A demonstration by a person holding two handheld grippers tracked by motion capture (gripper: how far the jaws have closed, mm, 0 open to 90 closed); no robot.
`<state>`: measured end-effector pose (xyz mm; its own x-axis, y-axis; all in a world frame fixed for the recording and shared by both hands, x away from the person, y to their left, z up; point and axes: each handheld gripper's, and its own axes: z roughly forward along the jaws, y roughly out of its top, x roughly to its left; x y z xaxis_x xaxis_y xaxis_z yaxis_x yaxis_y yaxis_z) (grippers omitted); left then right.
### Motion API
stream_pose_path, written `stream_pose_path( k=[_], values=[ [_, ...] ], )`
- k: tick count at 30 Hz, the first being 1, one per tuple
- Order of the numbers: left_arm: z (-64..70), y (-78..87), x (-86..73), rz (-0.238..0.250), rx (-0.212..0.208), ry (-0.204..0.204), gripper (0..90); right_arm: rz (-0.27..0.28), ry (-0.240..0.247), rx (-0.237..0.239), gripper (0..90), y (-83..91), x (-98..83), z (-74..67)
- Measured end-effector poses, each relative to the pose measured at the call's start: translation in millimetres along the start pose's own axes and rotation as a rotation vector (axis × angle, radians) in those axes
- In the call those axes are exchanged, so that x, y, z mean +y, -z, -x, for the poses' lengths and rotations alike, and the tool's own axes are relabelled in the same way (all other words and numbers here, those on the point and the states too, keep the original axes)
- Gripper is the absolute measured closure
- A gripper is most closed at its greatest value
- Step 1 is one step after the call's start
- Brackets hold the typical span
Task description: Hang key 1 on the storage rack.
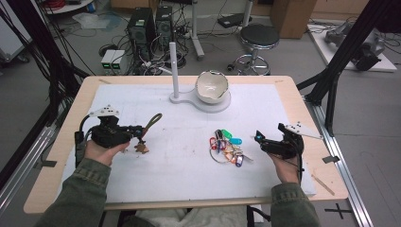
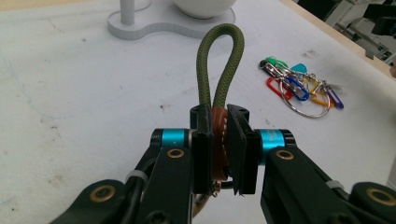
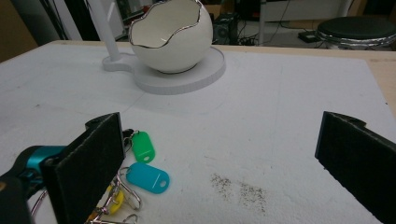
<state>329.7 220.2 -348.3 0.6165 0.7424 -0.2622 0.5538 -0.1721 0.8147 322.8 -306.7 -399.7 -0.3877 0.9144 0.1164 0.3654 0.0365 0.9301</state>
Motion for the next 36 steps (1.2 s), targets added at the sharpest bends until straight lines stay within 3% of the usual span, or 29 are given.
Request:
stream_pose_path(
  k=[5, 9, 17, 21, 25, 28, 36],
  values=[
    [-1.4, -2.4, 11.5, 0.011, 0.001, -0.001, 80.2, 0.003, -0.002, -0.002, 0.7, 0.1, 0.1, 0.4],
    [-4.5, -4.4, 20.1, 0.003, 0.033, -0.011, 80.2, 0.003, -0.003, 0.000, 0.7, 0.3, 0.1, 0.5],
    [-14.8, 0.3, 42.9, 0.017, 0.056, -0.002, 80.2, 0.002, -0.004, -0.001, 0.7, 1.2, 0.1, 0.6],
    [-20.8, 1.1, 55.2, 0.039, 0.047, 0.023, 80.2, 0.001, -0.005, -0.001, 0.6, 0.7, 0.0, 0.6],
    [-27.1, 0.2, 68.3, 0.049, 0.064, 0.051, 80.2, 0.005, -0.001, 0.002, 0.7, 0.9, 0.1, 0.8],
    [-34.3, -2.2, 77.0, 0.053, 0.049, 0.082, 80.3, 0.003, -0.006, 0.002, 0.7, 1.2, 0.1, 0.7],
    [-56.7, -2.7, 92.7, 0.071, 0.088, 0.125, 80.3, 0.001, -0.001, 0.001, 0.7, 1.7, -0.8, 0.6]
  ],
)
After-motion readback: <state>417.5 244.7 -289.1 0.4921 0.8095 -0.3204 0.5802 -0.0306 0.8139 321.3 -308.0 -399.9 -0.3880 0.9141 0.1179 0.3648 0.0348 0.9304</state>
